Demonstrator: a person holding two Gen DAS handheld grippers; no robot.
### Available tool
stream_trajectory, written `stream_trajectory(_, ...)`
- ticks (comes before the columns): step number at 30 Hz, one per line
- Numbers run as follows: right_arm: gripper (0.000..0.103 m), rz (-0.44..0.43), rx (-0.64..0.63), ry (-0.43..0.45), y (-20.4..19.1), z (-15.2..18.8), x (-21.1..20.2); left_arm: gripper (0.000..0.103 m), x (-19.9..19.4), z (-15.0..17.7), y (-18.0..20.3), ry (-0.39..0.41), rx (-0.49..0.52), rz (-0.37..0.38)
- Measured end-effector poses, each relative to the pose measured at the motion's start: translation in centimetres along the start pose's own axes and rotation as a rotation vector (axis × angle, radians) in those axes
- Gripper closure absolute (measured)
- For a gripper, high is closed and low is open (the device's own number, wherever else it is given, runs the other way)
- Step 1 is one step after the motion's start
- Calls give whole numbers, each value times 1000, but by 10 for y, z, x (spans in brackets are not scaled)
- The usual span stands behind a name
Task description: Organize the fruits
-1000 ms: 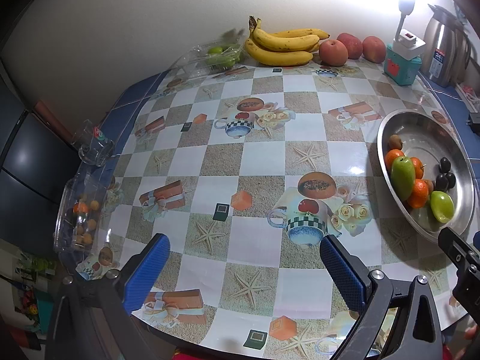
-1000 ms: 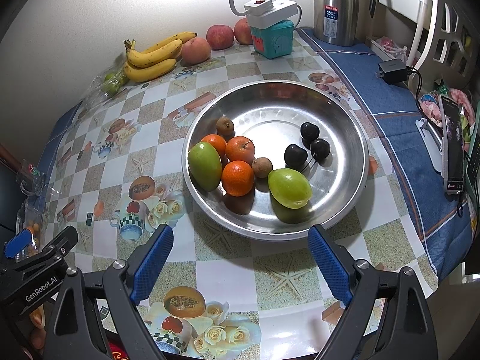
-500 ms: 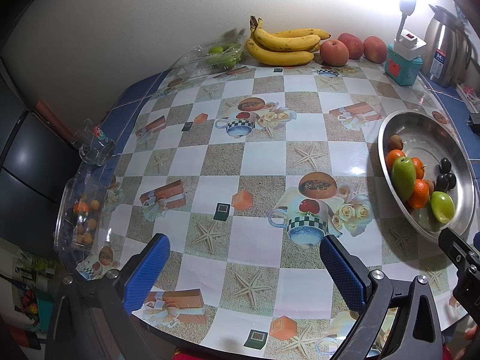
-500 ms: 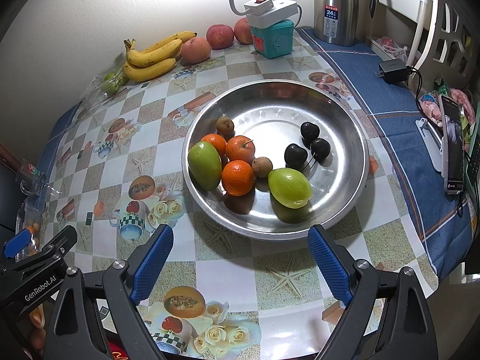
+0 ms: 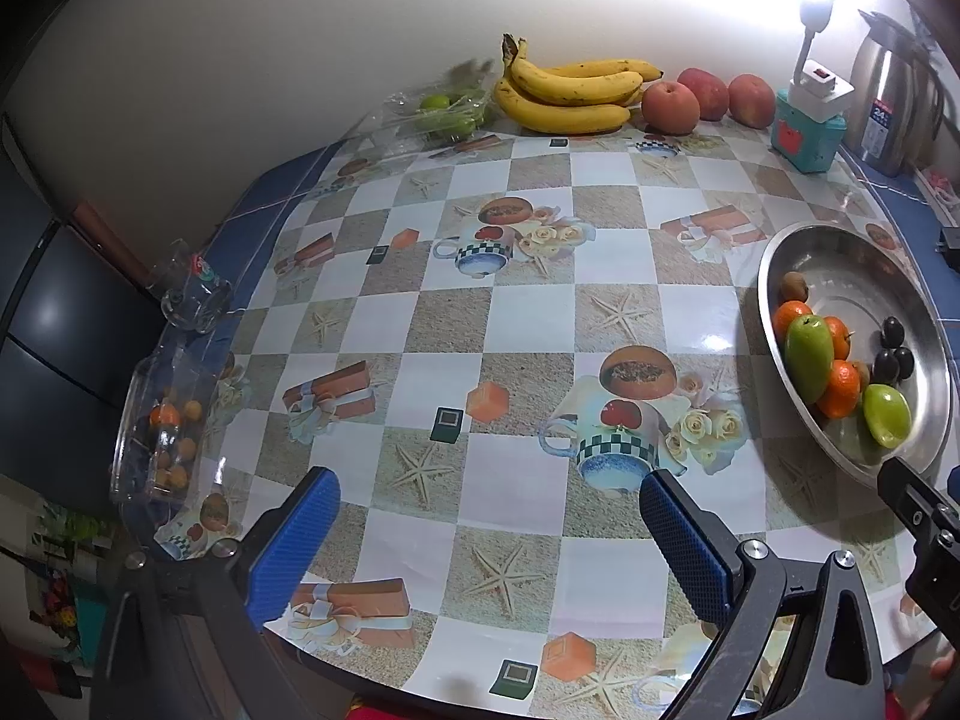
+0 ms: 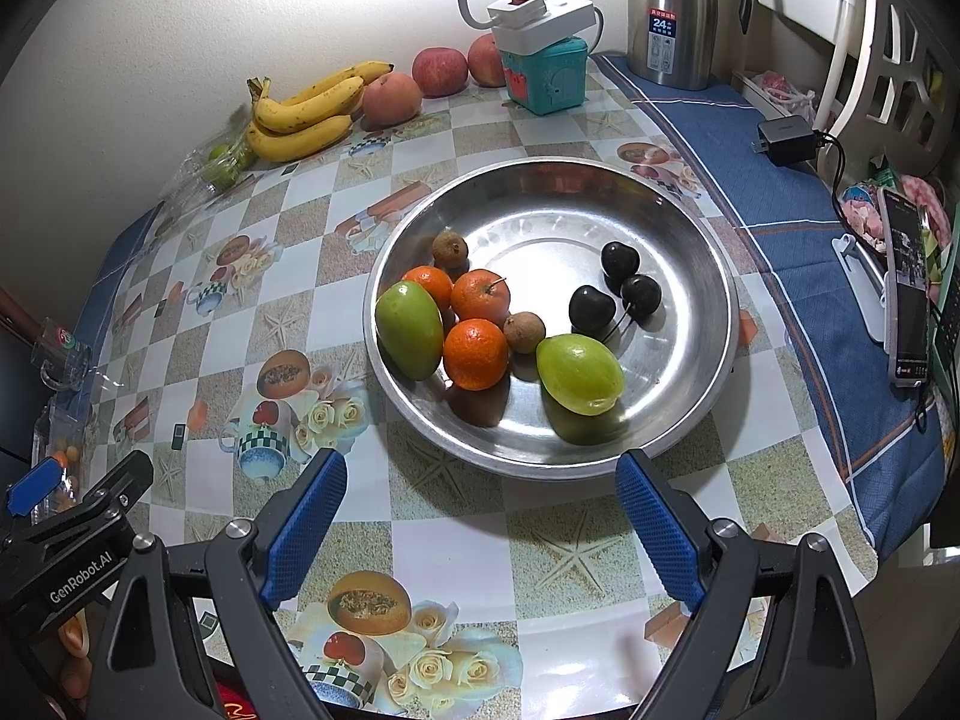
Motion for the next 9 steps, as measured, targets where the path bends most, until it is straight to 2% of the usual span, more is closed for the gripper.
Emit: stream_trajectory(9,11,-1,0,-1,0,1,0,1,0,0,0,-3,-2,-1)
Point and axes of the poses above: each gripper's, at about its wrist camera, not at the fingertips, and x roughly the way its jaws point, y to its right, z to its underside, the point moved 4 cm from there along x, roughly the way its jaws point, and after that the axes turned 15 degrees about -x, right-handed, at the moved point
